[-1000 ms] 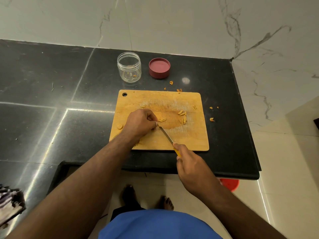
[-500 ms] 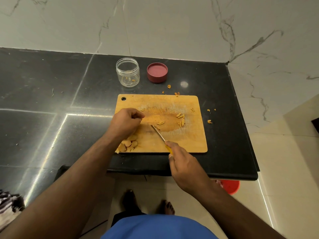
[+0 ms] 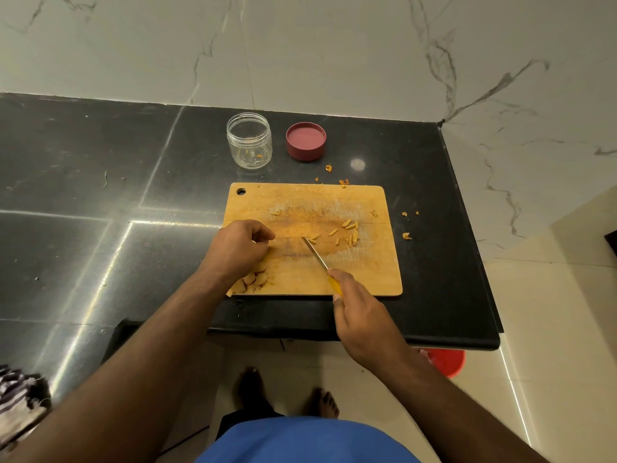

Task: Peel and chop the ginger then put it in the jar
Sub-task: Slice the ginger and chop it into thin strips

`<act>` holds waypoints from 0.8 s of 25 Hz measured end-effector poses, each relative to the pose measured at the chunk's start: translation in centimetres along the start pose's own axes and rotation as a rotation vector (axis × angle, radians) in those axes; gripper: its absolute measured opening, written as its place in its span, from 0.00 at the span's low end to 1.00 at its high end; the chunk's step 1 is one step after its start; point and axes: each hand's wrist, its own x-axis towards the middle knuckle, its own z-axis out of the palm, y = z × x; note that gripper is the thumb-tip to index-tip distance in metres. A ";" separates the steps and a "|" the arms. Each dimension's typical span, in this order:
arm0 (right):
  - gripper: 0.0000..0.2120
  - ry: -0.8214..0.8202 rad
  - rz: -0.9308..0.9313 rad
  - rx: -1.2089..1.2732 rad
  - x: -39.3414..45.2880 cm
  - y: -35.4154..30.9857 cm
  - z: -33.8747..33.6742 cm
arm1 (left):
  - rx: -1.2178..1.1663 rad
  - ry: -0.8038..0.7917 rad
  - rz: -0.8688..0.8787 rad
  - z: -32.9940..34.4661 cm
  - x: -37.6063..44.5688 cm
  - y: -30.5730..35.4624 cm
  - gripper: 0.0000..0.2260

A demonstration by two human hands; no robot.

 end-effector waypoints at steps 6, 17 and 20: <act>0.21 0.084 0.167 -0.057 -0.4 1.4 -1.4 | 0.062 -0.037 -0.004 -0.4 -0.4 0.0 0.10; 0.19 0.083 0.225 0.090 -1.9 1.8 -2.5 | 0.171 -0.161 -0.020 -1.3 -0.9 -0.2 0.08; 0.19 0.050 0.206 0.096 -1.8 1.3 -2.3 | 0.207 -0.176 -0.021 -1.5 -0.8 -0.5 0.08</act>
